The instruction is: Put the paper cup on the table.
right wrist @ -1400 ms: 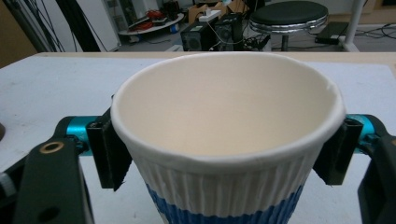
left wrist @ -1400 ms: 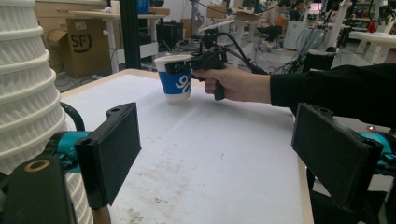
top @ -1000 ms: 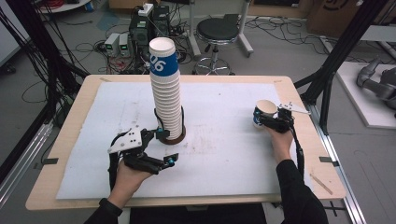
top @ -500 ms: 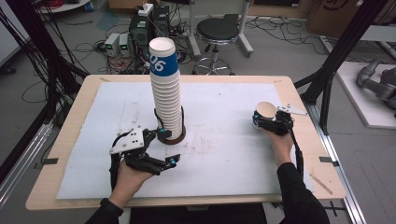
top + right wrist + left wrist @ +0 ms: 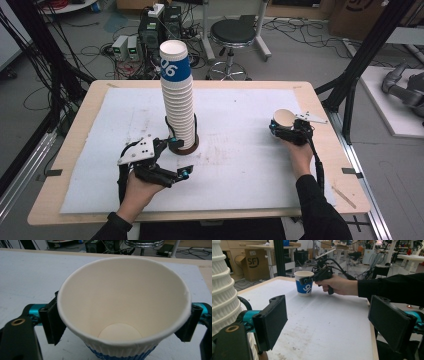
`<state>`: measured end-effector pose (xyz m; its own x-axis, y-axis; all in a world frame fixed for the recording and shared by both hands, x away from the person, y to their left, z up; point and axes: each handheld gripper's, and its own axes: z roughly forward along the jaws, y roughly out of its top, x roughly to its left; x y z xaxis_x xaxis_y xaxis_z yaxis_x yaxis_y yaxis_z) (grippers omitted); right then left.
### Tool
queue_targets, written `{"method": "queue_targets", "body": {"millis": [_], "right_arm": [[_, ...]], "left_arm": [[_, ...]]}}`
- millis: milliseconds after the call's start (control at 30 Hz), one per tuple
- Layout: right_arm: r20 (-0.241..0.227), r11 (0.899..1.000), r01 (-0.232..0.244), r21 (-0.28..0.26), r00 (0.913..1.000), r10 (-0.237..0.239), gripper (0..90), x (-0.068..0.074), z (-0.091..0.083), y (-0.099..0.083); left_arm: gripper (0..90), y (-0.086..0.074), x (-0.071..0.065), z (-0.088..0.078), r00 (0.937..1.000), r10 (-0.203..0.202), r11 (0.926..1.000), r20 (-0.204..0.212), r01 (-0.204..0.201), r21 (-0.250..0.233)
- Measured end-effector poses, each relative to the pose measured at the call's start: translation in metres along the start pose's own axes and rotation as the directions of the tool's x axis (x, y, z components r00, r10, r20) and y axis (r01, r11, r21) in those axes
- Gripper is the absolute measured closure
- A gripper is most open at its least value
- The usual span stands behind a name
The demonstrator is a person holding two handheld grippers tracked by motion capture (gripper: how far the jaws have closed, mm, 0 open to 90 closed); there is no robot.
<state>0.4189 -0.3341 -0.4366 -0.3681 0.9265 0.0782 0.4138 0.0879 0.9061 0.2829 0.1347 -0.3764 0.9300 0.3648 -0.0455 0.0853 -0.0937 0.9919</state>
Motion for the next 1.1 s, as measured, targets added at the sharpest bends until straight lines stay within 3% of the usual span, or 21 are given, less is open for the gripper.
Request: {"method": "queue_targets", "body": {"millis": [767,1000,1100], "right_arm": [[0.076,0.994,-0.02,0.108,0.997,0.012,15.0,0.005,-0.022,-0.001],[0.048,0.989,-0.053,0.14,0.9977,0.047,15.0,0.004,-0.034,-0.004],[0.026,0.989,-0.042,0.143,0.9989,0.039,15.0,0.006,-0.042,-0.006]], "left_arm": [[15.6,0.0,0.001,0.001,1.0,0.0,1.0,0.007,0.0,0.002],[15.6,0.0,0.002,0.002,1.0,-0.003,1.0,0.004,0.003,0.002],[15.6,0.0,0.002,0.003,1.0,0.0,1.0,0.006,0.0,0.005]]}}
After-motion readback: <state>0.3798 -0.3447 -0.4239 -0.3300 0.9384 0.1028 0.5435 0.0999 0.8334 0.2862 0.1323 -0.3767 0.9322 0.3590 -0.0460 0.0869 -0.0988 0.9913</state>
